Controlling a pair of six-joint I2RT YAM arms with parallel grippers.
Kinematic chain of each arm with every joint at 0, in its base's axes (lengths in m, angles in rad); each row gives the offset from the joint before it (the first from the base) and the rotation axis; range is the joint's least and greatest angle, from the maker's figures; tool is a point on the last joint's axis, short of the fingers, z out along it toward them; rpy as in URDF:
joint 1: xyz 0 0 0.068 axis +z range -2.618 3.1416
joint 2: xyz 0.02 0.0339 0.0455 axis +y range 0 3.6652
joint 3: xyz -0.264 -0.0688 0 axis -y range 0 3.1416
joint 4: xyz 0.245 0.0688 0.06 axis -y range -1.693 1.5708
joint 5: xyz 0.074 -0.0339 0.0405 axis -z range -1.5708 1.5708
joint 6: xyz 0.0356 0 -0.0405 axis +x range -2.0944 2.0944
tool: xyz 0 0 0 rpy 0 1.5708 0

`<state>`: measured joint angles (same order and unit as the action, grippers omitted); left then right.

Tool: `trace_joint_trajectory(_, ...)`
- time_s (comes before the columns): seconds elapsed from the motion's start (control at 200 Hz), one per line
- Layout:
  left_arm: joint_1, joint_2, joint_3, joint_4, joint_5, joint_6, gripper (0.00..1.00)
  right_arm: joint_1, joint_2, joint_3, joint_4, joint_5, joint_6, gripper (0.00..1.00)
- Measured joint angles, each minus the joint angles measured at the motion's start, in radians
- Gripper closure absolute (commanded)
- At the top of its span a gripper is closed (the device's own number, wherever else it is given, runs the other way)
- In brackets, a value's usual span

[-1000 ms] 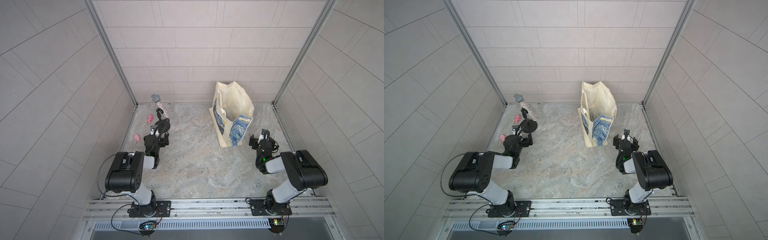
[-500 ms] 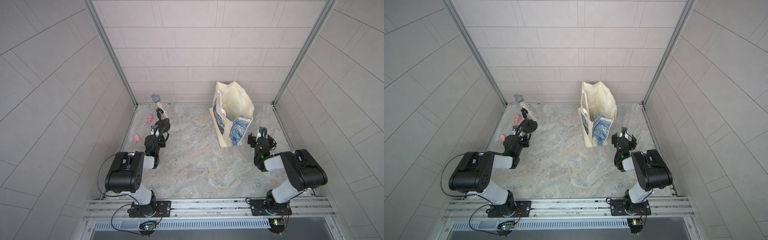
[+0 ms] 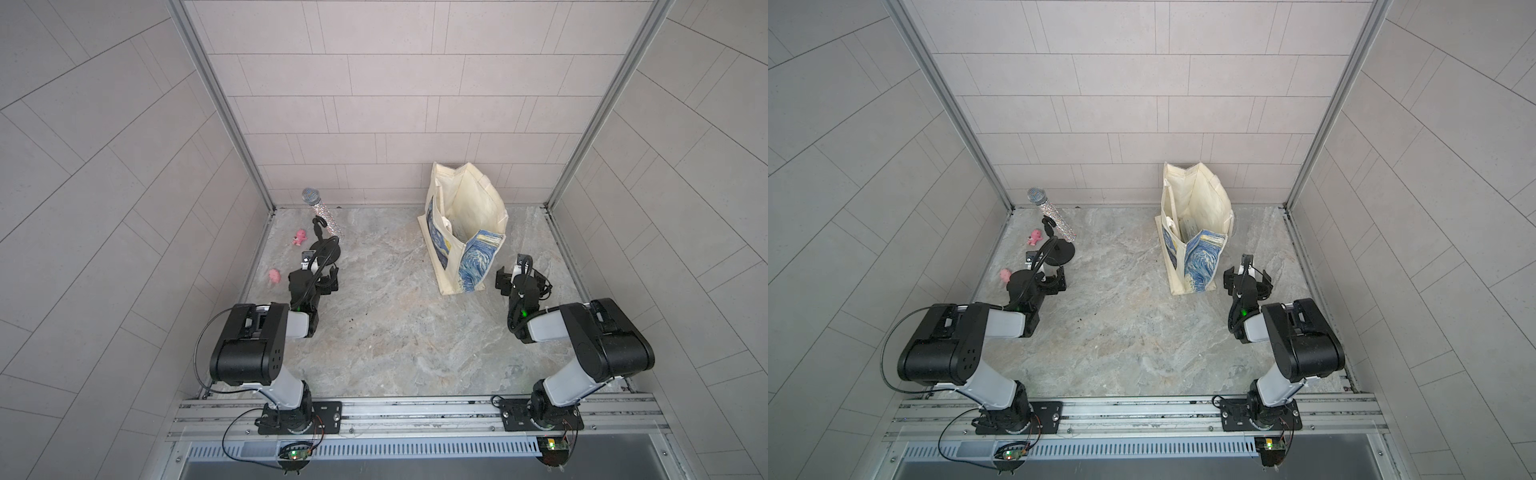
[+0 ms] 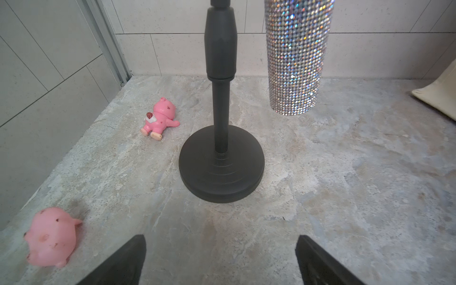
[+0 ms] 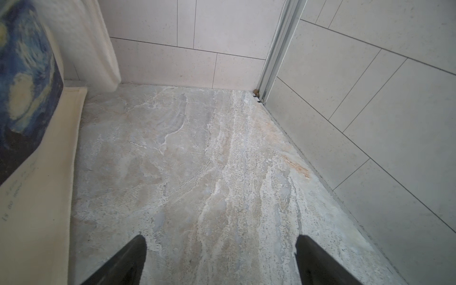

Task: Put the compass set into the canvas bag
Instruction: Reset both arms

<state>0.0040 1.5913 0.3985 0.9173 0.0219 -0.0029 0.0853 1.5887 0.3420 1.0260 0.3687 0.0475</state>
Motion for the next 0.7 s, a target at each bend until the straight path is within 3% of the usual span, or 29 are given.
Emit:
trace_joint_trajectory(0.56, 0.0, 0.0, 0.0, 0.0, 0.0, 0.0, 0.0, 0.026, 0.0, 0.0, 0.003, 0.027, -0.017, 0.01)
trace_joint_trajectory(0.701, -0.001, -0.002, -0.07, 0.101, 0.038, 0.016, 0.0, 0.056, 0.011, -0.094, 0.168, 0.042, -0.043, 0.01)
